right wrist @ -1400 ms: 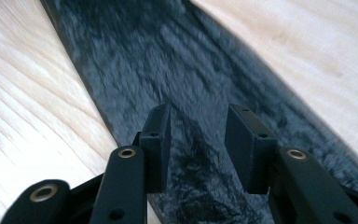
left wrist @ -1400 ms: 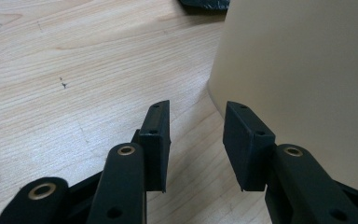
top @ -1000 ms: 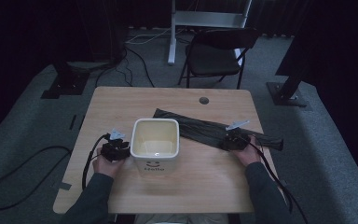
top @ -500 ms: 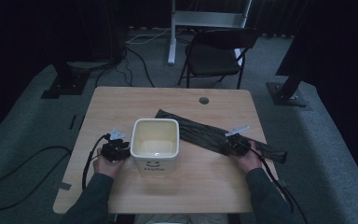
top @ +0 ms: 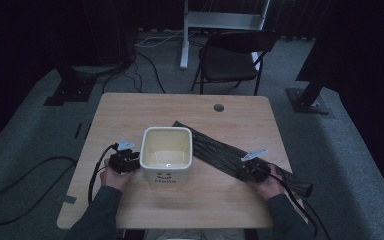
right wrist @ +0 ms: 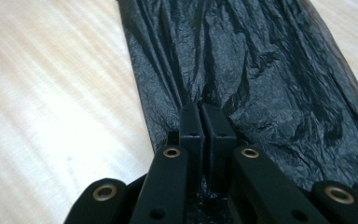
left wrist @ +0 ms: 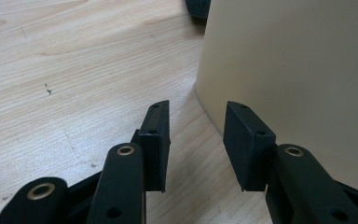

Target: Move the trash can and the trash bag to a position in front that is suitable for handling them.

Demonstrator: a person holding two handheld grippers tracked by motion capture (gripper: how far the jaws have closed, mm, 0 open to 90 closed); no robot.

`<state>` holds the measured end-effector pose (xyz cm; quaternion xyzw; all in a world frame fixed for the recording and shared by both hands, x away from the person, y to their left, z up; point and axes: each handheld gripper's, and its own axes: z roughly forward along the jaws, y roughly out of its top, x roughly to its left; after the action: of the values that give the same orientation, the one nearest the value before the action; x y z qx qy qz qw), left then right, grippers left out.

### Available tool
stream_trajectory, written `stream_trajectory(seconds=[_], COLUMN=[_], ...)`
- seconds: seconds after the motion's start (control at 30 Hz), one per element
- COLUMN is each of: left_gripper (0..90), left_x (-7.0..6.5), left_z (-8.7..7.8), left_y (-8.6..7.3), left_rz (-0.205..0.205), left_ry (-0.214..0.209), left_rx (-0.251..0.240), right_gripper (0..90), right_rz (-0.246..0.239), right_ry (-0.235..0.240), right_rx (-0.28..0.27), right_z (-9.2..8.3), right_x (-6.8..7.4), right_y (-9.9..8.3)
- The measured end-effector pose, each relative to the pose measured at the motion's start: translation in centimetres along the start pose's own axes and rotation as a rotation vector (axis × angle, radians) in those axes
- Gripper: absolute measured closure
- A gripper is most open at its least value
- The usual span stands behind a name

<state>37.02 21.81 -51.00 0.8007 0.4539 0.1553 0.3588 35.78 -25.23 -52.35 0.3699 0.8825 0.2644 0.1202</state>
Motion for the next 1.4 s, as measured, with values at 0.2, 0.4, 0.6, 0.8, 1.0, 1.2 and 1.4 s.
stream_trajectory(seconds=[0.2,0.4,0.6,0.8,1.0,1.2,1.4], left_gripper=[61.7,61.8,62.4,63.1,63.3,63.3,63.3], left_x=[0.1,0.2,0.4,0.7,0.6,0.5,0.6], left_z=[-0.1,-0.4,-0.7,-1.4,-1.8,-2.7,-2.8], left_y=[0.0,-0.1,0.0,0.2,0.4,0.7,0.8], left_rz=[-0.011,-0.015,-0.03,-0.035,-0.023,-0.023,-0.023], left_ry=[-0.013,-0.029,-0.036,-0.04,-0.05,-0.08,-0.102], left_rx=[-0.011,-0.026,-0.032,-0.037,-0.03,-0.045,-0.04], right_gripper=[87.8,88.3,73.0,63.8,60.0,58.9,58.9], right_rz=[-0.007,-0.042,-0.07,-0.086,-0.101,-0.099,-0.098], right_ry=[0.024,0.032,0.014,-0.001,0.02,0.031,0.005], right_rx=[-0.006,-0.001,-0.062,-0.139,-0.165,-0.159,-0.142], right_z=[-0.6,-0.7,-0.8,-1.1,-1.2,-0.9,-0.8], right_x=[1.2,2.4,3.1,3.3,3.2,2.8,2.8], right_y=[-1.0,-1.0,-0.5,-0.2,-0.2,-0.2,-0.1])
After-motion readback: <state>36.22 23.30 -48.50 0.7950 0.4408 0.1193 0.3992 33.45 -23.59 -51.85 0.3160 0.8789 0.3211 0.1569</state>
